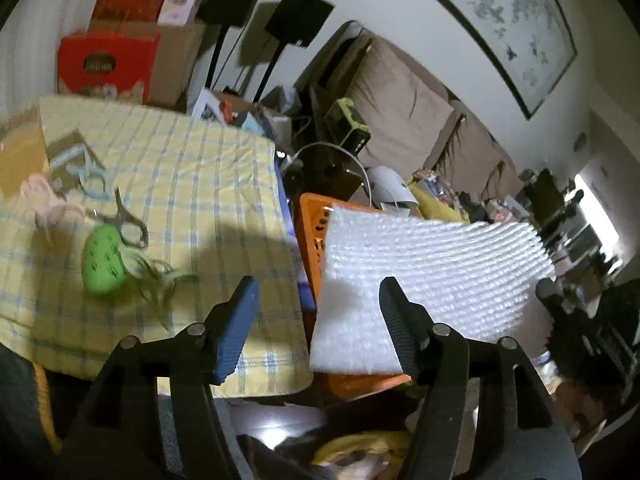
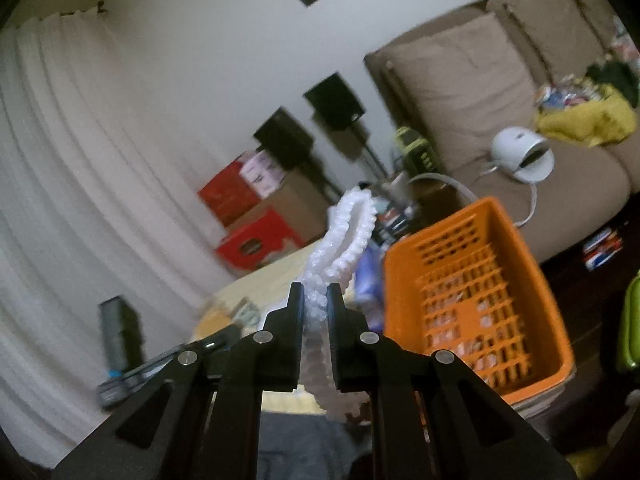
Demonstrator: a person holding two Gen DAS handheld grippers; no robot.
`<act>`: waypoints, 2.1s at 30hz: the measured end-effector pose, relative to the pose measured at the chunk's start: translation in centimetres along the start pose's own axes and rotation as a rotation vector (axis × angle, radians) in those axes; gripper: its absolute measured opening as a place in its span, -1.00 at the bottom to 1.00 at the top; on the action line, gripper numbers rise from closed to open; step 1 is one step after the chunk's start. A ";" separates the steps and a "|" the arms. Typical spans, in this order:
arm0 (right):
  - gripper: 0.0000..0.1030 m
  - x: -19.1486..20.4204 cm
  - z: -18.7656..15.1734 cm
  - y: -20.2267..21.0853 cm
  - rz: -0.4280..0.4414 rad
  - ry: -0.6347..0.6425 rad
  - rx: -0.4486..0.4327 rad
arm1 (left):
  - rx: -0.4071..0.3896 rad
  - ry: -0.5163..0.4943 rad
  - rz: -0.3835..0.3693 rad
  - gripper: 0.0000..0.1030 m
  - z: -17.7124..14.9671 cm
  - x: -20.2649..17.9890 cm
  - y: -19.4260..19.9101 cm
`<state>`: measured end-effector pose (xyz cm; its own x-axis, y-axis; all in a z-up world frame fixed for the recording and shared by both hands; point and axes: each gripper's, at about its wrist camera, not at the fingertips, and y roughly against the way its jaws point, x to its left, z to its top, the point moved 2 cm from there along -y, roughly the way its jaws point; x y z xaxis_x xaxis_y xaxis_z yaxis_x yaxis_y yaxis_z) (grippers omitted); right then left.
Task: Organize objects
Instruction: 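Close the left gripper on the white foam sheet while the right gripper holds it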
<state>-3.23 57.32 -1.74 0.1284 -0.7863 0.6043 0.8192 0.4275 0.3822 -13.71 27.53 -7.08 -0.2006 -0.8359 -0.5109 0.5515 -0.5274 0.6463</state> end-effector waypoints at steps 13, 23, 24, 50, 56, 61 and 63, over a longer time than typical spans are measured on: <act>-0.81 1.6 -0.8 -0.4 0.133 -0.018 0.053 | 0.054 0.115 -0.065 0.16 0.2 2.5 -1.5; -0.80 1.5 -0.8 -0.6 0.147 -0.033 0.065 | 0.114 0.210 -0.252 0.02 0.3 3.2 -2.4; -0.80 1.6 -0.8 -0.8 0.143 -0.026 0.072 | 0.120 0.205 -0.261 -0.05 0.2 3.0 -2.4; -0.74 0.6 -2.1 -3.7 -0.013 0.041 0.143 | -0.136 -0.119 -0.221 -0.88 1.6 -4.3 7.8; -0.70 0.5 -2.2 -3.8 0.075 0.020 0.143 | -0.182 -0.166 -0.253 -0.88 2.0 -6.2 10.8; -0.74 0.4 -2.2 -4.0 0.079 0.021 0.146 | -0.239 -0.235 -0.159 -0.88 1.6 -7.8 11.5; -0.79 0.7 -2.1 -3.7 0.063 0.033 0.135 | -0.243 -0.261 -0.115 -0.88 1.1 -8.3 11.2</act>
<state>-5.04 54.26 -4.17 0.1977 -0.7690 0.6079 0.7266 0.5312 0.4357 -6.79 28.45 5.02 -0.4549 -0.8004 -0.3904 0.6829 -0.5949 0.4240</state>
